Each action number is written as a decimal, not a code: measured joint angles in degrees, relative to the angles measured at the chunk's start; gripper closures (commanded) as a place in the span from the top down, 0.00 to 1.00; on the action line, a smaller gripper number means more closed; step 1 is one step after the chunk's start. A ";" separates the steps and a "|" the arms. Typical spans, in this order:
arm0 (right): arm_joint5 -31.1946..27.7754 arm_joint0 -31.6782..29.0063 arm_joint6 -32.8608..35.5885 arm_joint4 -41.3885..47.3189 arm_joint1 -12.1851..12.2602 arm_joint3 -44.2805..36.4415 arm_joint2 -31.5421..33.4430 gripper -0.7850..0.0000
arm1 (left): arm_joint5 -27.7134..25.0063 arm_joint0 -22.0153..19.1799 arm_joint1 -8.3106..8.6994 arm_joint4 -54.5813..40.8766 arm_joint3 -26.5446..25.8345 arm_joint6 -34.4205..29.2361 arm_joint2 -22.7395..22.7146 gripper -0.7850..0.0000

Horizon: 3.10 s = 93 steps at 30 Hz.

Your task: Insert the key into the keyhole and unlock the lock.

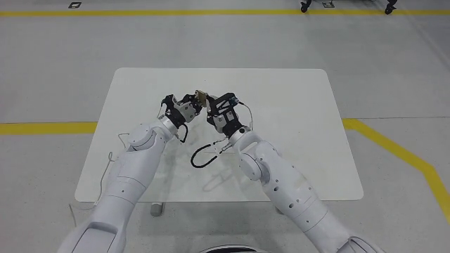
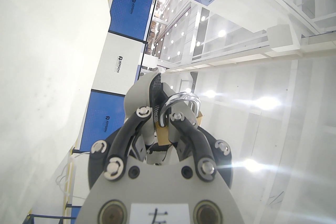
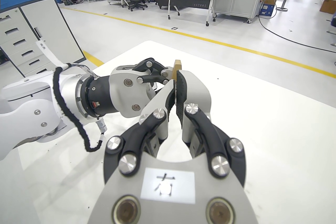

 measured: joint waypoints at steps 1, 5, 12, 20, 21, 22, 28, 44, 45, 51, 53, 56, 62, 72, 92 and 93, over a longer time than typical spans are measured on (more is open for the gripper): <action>0.03 0.10 0.06 -0.01 -0.05 0.08 -0.05 0.00 | -0.08 0.03 0.00 0.11 -0.02 0.07 -0.01 0.00; 0.23 0.42 0.23 -0.12 -0.23 0.44 -0.21 0.00 | -0.25 0.22 0.03 0.60 -0.13 0.25 -0.13 0.00; 0.54 -0.20 -0.46 -0.15 -0.32 0.37 0.20 0.49 | -0.31 0.50 0.03 0.57 -0.26 0.24 -0.37 0.00; -0.49 -2.35 -2.06 -0.28 0.02 -1.77 1.57 0.38 | -0.62 0.62 0.00 0.73 -0.30 0.26 -0.56 0.00; -0.97 -2.74 -2.48 0.01 0.13 -2.22 2.01 0.33 | -0.64 0.64 0.01 0.76 -0.29 0.26 -0.60 0.00; -1.61 -3.19 -2.93 0.44 0.26 -2.70 2.57 0.29 | -0.68 0.68 0.01 0.76 -0.28 0.23 -0.65 0.00; -7.25 -6.36 -5.12 4.41 1.37 -5.32 7.52 0.00 | -0.90 1.04 0.02 0.03 -0.15 -0.66 -1.01 0.00; -49.55 -3.21 10.52 35.74 4.78 4.04 15.52 0.00 | 9.53 0.51 -0.27 -7.56 0.33 -7.52 -1.15 0.00; -50.13 -2.59 11.16 36.94 4.79 4.91 15.21 0.00 | 10.12 0.44 -0.27 -7.71 0.38 -7.85 -1.09 0.00; -51.25 0.00 12.95 40.16 4.80 7.83 13.40 0.00 | 11.02 0.20 -0.24 -7.26 0.48 -8.27 -0.75 0.00; -50.49 0.59 13.11 40.29 4.78 8.55 12.88 0.00 | 11.07 0.18 -0.24 -7.20 0.36 -8.34 -0.65 0.00; -49.45 1.49 13.16 40.82 4.70 9.73 12.12 0.00 | 10.75 0.19 -0.21 -6.80 0.15 -8.38 -0.56 0.00; -47.64 3.10 12.69 41.87 4.56 12.06 11.09 0.00 | 9.68 0.48 -0.12 -5.75 -0.21 -8.28 -0.43 0.00; -45.21 4.67 11.89 42.65 4.44 14.46 9.97 0.00 | 9.60 0.67 0.03 -5.89 -0.65 -9.49 -0.60 0.00; -48.99 1.55 9.60 38.98 5.57 8.90 11.60 1.00 | 0.44 1.71 0.52 -1.91 -2.36 -8.32 -1.77 0.00; -48.99 1.55 9.61 38.98 5.57 8.90 11.60 1.00 | 0.47 1.71 0.51 -1.93 -2.35 -8.32 -1.77 0.00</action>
